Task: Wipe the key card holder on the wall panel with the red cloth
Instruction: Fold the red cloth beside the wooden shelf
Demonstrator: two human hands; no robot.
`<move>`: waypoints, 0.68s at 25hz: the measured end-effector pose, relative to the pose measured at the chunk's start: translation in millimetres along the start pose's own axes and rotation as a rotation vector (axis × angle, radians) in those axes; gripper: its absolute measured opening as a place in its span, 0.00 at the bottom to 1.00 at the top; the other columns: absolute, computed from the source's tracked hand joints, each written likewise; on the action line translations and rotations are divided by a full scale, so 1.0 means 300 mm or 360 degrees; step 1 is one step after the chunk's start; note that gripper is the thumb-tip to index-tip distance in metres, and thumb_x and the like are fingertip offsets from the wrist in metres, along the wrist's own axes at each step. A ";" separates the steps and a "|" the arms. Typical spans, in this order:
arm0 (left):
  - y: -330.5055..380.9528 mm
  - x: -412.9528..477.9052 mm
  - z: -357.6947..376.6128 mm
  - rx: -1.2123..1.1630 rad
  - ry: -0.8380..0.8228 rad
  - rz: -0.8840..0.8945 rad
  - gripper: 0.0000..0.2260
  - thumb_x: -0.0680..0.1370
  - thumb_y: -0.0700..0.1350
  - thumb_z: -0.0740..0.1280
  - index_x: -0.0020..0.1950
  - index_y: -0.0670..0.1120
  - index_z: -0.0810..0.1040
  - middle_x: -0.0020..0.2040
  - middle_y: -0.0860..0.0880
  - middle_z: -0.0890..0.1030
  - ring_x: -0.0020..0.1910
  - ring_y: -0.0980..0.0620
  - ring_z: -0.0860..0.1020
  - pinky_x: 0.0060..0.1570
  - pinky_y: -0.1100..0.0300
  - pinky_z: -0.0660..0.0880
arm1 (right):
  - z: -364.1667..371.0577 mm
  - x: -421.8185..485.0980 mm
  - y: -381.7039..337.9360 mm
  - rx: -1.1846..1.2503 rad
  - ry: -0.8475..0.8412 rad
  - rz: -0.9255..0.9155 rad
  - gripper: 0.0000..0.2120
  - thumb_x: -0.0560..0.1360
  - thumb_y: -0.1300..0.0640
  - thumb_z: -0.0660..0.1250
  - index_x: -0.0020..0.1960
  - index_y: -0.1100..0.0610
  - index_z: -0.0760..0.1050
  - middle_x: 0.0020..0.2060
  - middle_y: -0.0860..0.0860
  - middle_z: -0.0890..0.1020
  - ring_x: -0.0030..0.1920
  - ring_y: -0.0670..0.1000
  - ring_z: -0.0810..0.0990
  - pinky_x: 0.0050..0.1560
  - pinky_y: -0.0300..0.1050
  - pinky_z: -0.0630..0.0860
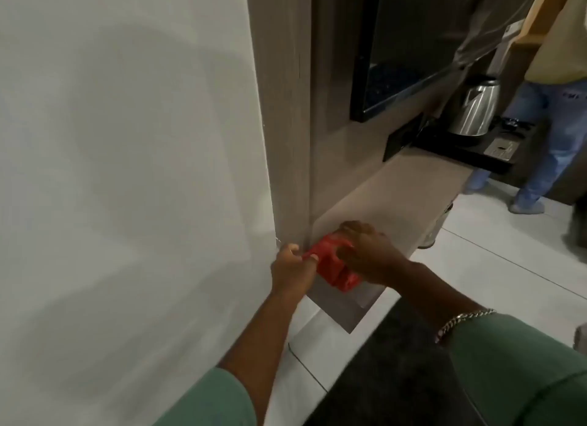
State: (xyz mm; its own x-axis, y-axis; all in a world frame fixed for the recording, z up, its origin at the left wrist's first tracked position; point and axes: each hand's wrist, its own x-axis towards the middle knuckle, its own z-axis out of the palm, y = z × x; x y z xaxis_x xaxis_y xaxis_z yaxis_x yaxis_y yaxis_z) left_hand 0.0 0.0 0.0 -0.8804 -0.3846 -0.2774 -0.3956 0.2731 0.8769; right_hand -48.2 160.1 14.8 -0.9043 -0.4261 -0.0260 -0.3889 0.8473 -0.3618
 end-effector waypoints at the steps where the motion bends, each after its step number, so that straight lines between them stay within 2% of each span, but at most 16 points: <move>1: -0.017 0.021 0.034 -0.0047 -0.0048 -0.0101 0.20 0.75 0.49 0.70 0.64 0.42 0.74 0.56 0.46 0.79 0.60 0.42 0.78 0.61 0.56 0.75 | 0.036 0.005 0.023 -0.0008 -0.0042 0.0073 0.20 0.82 0.48 0.58 0.73 0.48 0.66 0.76 0.54 0.66 0.75 0.60 0.65 0.72 0.60 0.66; 2: -0.035 0.042 0.076 -0.0133 -0.0086 -0.0203 0.21 0.75 0.51 0.70 0.65 0.41 0.74 0.58 0.44 0.80 0.60 0.40 0.78 0.61 0.51 0.77 | 0.071 0.008 0.053 -0.0024 -0.0051 0.0121 0.21 0.83 0.46 0.56 0.75 0.46 0.63 0.78 0.53 0.63 0.76 0.60 0.62 0.73 0.62 0.64; 4: -0.064 0.063 0.134 -0.0412 -0.0149 -0.0403 0.22 0.75 0.50 0.70 0.65 0.41 0.73 0.59 0.40 0.81 0.57 0.39 0.80 0.55 0.44 0.81 | 0.152 -0.011 0.091 -0.0052 -0.0134 0.0143 0.22 0.83 0.45 0.55 0.76 0.46 0.62 0.79 0.53 0.60 0.78 0.60 0.60 0.76 0.62 0.64; 6: -0.075 0.077 0.169 -0.0534 -0.0054 -0.0487 0.24 0.74 0.48 0.72 0.66 0.39 0.73 0.60 0.39 0.80 0.54 0.39 0.81 0.50 0.46 0.83 | 0.197 -0.015 0.102 -0.0040 -0.0093 0.0102 0.22 0.83 0.47 0.57 0.76 0.48 0.64 0.79 0.53 0.61 0.77 0.60 0.61 0.77 0.60 0.65; 8: -0.077 0.084 0.178 -0.0675 0.0037 -0.0558 0.26 0.73 0.45 0.74 0.67 0.38 0.72 0.61 0.37 0.79 0.54 0.37 0.81 0.51 0.43 0.83 | 0.206 -0.011 0.093 -0.0024 -0.0008 0.0080 0.22 0.83 0.49 0.58 0.75 0.50 0.65 0.78 0.54 0.62 0.77 0.60 0.61 0.77 0.58 0.65; 10: -0.081 0.079 0.173 -0.0858 -0.0008 -0.0639 0.26 0.71 0.41 0.75 0.67 0.37 0.73 0.60 0.36 0.80 0.55 0.36 0.81 0.54 0.41 0.82 | 0.213 -0.024 0.079 0.0037 0.0027 0.0079 0.20 0.83 0.50 0.59 0.74 0.52 0.68 0.77 0.55 0.64 0.76 0.60 0.63 0.78 0.55 0.64; 13: -0.076 0.048 0.094 -0.0907 -0.0052 -0.0664 0.16 0.70 0.37 0.74 0.56 0.39 0.77 0.52 0.37 0.83 0.48 0.40 0.83 0.51 0.43 0.83 | 0.217 -0.052 0.011 0.0205 0.0073 0.0012 0.18 0.83 0.51 0.58 0.71 0.54 0.72 0.73 0.57 0.70 0.72 0.59 0.69 0.73 0.53 0.68; 15: -0.071 0.017 0.002 -0.0916 0.0023 -0.0602 0.08 0.69 0.38 0.72 0.46 0.43 0.77 0.46 0.41 0.83 0.42 0.44 0.82 0.42 0.47 0.83 | 0.227 -0.070 -0.066 0.0226 0.0108 -0.0050 0.18 0.83 0.49 0.57 0.70 0.54 0.72 0.70 0.56 0.73 0.68 0.58 0.73 0.70 0.54 0.71; 17: -0.069 -0.023 -0.137 -0.0850 0.0144 -0.0505 0.05 0.69 0.39 0.70 0.42 0.46 0.76 0.43 0.45 0.81 0.41 0.47 0.79 0.34 0.56 0.78 | 0.233 -0.091 -0.188 0.0189 0.0176 -0.0167 0.20 0.82 0.48 0.59 0.72 0.53 0.68 0.74 0.55 0.69 0.73 0.58 0.68 0.75 0.55 0.67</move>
State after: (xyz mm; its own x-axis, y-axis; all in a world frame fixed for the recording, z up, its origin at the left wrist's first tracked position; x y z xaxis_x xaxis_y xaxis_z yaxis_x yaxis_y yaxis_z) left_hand 24.9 -39.3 -0.1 -0.7068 -0.4542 -0.5424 -0.4283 -0.3355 0.8390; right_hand 10.6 101.8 -29.1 -0.8764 -0.4669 0.1179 -0.4642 0.7540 -0.4647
